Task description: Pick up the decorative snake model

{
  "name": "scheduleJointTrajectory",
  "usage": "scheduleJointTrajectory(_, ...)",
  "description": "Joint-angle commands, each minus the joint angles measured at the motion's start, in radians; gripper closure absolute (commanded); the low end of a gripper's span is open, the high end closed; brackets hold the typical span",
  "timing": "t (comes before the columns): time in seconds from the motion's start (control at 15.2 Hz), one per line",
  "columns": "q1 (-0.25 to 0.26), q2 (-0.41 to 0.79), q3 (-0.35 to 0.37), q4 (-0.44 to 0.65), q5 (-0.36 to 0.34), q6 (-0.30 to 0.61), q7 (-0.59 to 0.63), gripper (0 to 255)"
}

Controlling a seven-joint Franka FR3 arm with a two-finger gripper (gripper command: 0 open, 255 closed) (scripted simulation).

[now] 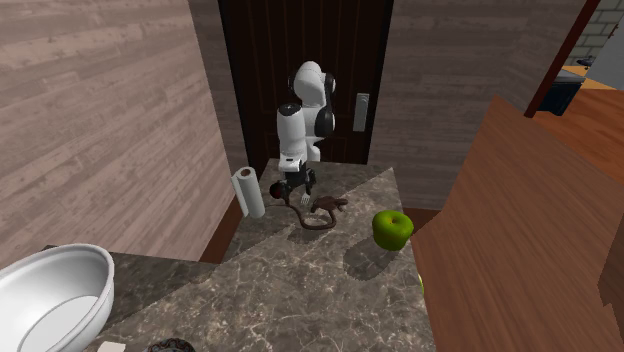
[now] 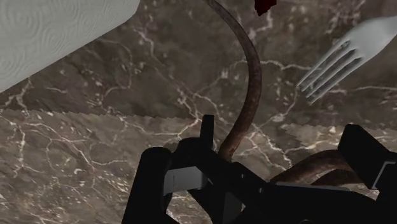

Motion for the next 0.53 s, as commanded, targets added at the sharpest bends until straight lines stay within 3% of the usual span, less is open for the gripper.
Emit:
scheduleJointTrajectory(0.0, -0.019, 0.049, -0.007, 0.025, 0.039, 0.004, -0.038, 0)
scheduleJointTrajectory(0.46, -0.020, 0.061, -0.003, -0.052, 0.052, 0.089, -0.051, 0)
